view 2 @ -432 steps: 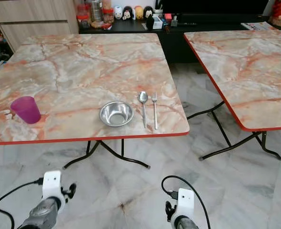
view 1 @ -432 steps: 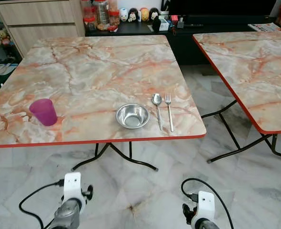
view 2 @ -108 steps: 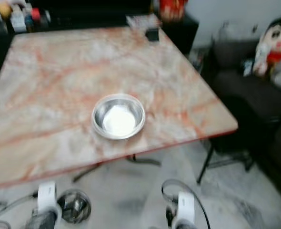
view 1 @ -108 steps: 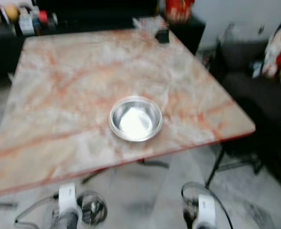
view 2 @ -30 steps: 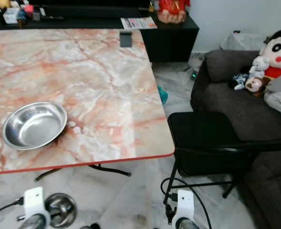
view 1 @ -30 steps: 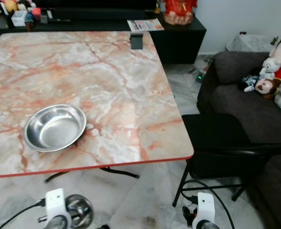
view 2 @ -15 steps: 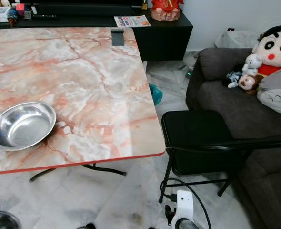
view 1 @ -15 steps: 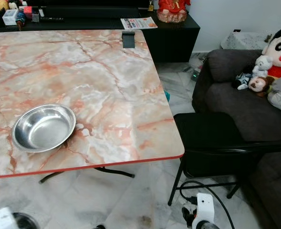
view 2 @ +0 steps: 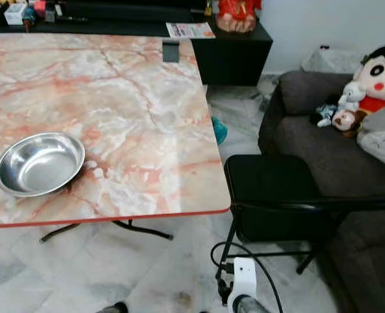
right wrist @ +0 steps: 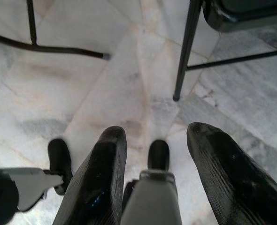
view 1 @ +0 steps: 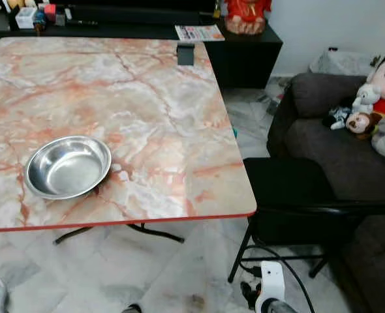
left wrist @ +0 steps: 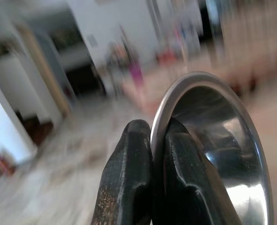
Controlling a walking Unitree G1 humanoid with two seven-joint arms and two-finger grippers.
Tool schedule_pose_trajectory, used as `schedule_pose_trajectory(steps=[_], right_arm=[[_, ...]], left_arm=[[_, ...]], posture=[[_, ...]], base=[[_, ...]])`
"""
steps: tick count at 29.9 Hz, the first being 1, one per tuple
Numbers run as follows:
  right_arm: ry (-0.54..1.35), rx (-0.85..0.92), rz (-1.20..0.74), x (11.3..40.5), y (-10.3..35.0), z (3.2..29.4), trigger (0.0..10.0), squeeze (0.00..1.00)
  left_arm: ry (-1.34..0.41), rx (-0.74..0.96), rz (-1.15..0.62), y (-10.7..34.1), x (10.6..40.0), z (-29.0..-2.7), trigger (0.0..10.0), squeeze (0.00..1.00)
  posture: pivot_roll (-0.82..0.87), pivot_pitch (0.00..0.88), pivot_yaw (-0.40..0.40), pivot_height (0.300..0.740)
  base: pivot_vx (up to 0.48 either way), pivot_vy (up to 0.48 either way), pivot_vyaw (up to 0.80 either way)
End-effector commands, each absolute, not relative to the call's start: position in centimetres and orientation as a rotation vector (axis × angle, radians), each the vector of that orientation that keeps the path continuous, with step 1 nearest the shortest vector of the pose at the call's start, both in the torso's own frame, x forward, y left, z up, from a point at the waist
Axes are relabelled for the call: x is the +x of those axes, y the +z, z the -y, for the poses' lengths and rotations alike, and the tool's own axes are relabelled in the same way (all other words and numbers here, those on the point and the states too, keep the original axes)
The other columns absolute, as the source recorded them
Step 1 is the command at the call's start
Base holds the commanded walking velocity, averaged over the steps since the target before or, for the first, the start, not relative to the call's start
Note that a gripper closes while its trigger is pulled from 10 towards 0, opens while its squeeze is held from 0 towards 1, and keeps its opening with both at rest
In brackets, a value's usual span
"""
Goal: Setting the table
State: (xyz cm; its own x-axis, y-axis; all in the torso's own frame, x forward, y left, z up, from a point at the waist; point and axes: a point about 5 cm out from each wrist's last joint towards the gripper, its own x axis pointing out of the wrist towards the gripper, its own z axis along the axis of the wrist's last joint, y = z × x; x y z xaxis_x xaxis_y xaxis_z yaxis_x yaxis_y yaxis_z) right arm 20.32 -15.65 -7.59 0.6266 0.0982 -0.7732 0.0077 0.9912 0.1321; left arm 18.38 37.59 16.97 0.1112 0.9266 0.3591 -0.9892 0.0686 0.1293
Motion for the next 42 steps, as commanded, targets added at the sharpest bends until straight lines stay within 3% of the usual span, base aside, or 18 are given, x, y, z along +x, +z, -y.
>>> schedule_pose_trajectory(steps=[1,4,7,8,10,13,17,21,24,32,42], right_arm=[[0.049,0.127,-0.917,19.7,-8.0,15.8,10.0,0.0],[0.047,0.131,-0.914,19.7,-7.9,15.7,10.0,0.0],[0.045,0.131,-0.917,19.7,-8.0,15.7,10.0,0.0],[0.044,0.131,-0.918,19.7,-8.0,15.7,10.0,0.0],[0.041,0.134,-0.916,19.7,-7.9,15.6,10.0,0.0],[0.033,0.141,-0.912,19.7,-7.9,15.6,10.0,0.0],[0.015,0.147,-0.908,19.7,-7.9,15.9,10.0,0.0],[-0.001,0.149,-0.911,19.5,-8.0,16.3,10.0,0.0],[-0.008,0.152,-0.912,19.3,-8.1,16.4,10.0,0.0],[-0.002,0.143,-0.918,19.2,-8.1,16.6,10.0,0.0],[0.016,0.139,-0.918,19.3,-8.1,16.2,10.0,0.0]], left_arm=[[1.494,0.409,0.228,18.0,18.0,-37.5,10.0,0.0],[1.471,0.428,0.358,21.2,18.7,-36.8,10.0,0.0],[1.117,0.3,0.488,23.9,23.4,-33.8,10.0,0.0],[0.902,0.202,0.495,24.1,25.8,-31.7,10.0,0.0],[0.705,0.012,0.455,23.7,28.0,-29.5,10.0,0.0],[0.508,-0.088,0.408,23.1,30.3,-26.5,10.0,0.0],[0.399,-0.209,0.301,22.0,32.1,-24.4,10.0,0.0],[0.46,-0.465,0.178,19.3,32.3,-24.8,10.0,0.0],[0.527,-0.551,0.152,18.1,31.5,-25.6,10.0,0.0],[0.648,-0.564,0.192,18.2,28.6,-26.2,10.0,0.0],[0.619,-0.724,0.157,17.9,28.9,-25.1,10.0,0.0]], posture=[[0.17,0.132,-0.063,0.74],[0.17,0.128,-0.062,0.74],[0.17,0.123,-0.059,0.74],[0.16,0.123,-0.057,0.74],[0.16,0.122,-0.057,0.74],[0.14,0.118,-0.052,0.74],[0.11,0.113,-0.043,0.74],[0.09,0.112,-0.037,0.74],[0.09,0.116,-0.037,0.74],[0.11,0.127,-0.047,0.74],[0.11,0.13,-0.043,0.74]], base=[[0.0,0.0,0.0],[0.0,0.0,0.0],[0.0,0.0,0.0],[0.0,0.0,0.0],[0.0,0.0,0.0],[0.0,0.0,0.0],[0.0,0.0,0.0],[0.0,0.0,0.0],[0.0,0.0,0.0],[0.0,0.0,0.0],[0.0,0.0,0.0]])
